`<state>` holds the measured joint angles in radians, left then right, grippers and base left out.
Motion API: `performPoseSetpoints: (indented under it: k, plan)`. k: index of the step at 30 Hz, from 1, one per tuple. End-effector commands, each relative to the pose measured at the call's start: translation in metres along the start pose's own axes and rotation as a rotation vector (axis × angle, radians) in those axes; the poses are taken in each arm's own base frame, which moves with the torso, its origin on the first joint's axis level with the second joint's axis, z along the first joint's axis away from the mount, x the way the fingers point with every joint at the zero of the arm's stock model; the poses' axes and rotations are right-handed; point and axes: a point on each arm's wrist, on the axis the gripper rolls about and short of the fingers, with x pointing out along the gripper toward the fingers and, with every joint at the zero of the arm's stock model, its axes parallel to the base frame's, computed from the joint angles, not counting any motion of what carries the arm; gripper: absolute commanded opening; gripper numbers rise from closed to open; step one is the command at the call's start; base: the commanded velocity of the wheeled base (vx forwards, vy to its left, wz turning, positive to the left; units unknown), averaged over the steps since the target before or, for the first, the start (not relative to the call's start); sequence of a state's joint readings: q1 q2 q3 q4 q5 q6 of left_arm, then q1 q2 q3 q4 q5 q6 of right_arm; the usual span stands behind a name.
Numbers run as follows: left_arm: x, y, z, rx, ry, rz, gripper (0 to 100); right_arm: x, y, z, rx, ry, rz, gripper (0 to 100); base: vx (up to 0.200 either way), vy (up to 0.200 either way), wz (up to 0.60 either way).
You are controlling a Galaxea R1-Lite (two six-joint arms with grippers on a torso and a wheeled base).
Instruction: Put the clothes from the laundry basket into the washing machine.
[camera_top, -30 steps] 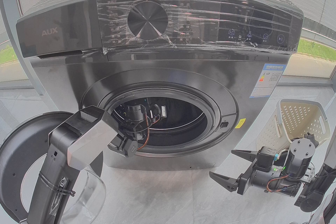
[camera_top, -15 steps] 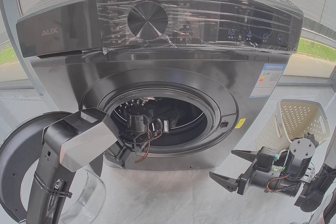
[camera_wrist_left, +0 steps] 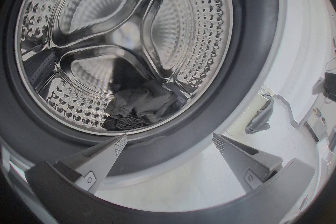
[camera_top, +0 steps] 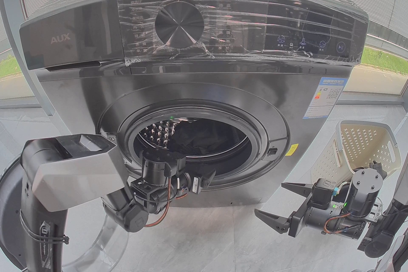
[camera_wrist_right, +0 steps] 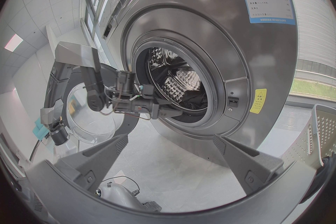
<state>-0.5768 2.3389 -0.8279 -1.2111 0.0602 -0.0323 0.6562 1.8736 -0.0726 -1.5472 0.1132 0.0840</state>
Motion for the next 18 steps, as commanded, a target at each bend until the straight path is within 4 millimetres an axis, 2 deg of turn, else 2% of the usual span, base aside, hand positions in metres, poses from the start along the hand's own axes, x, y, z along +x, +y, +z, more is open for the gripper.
performPoseSetpoints:
  k: [1,5,8,9,14,15,16,18]
  plan:
    - [-0.045,-0.023,0.016,0.028,-0.023,-0.07,100,0.0,0.0,0.0,0.0,0.001,0.001,100,0.0,0.0,0.0]
    - [-0.079,-0.048,0.016,0.045,-0.032,-0.153,100,-0.003,0.0,-0.001,0.001,0.007,-0.001,100,0.0,0.0,0.0]
    - [-0.098,-0.057,0.019,0.049,-0.047,-0.186,100,-0.004,0.0,-0.001,0.002,0.008,-0.002,100,0.0,0.0,0.0]
    - [-0.113,-0.062,0.021,0.051,-0.057,-0.214,100,-0.005,0.0,-0.002,0.002,0.011,-0.003,100,0.0,0.0,0.0]
    - [-0.149,-0.059,0.031,0.044,-0.105,-0.232,100,-0.01,0.001,0.001,0.0,-0.003,-0.005,100,0.0,0.0,0.0]
    - [-0.149,-0.059,0.031,0.044,-0.105,-0.232,100,-0.01,0.001,0.001,0.0,-0.003,-0.005,100,0.0,0.0,0.0]
    - [-0.165,-0.054,0.038,0.033,-0.136,-0.225,100,-0.013,0.003,0.005,0.001,-0.026,-0.008,100,0.0,0.0,0.0]
    - [-0.178,-0.048,0.045,0.022,-0.171,-0.194,100,-0.015,0.006,0.009,0.006,-0.054,-0.035,100,0.0,0.0,0.0]
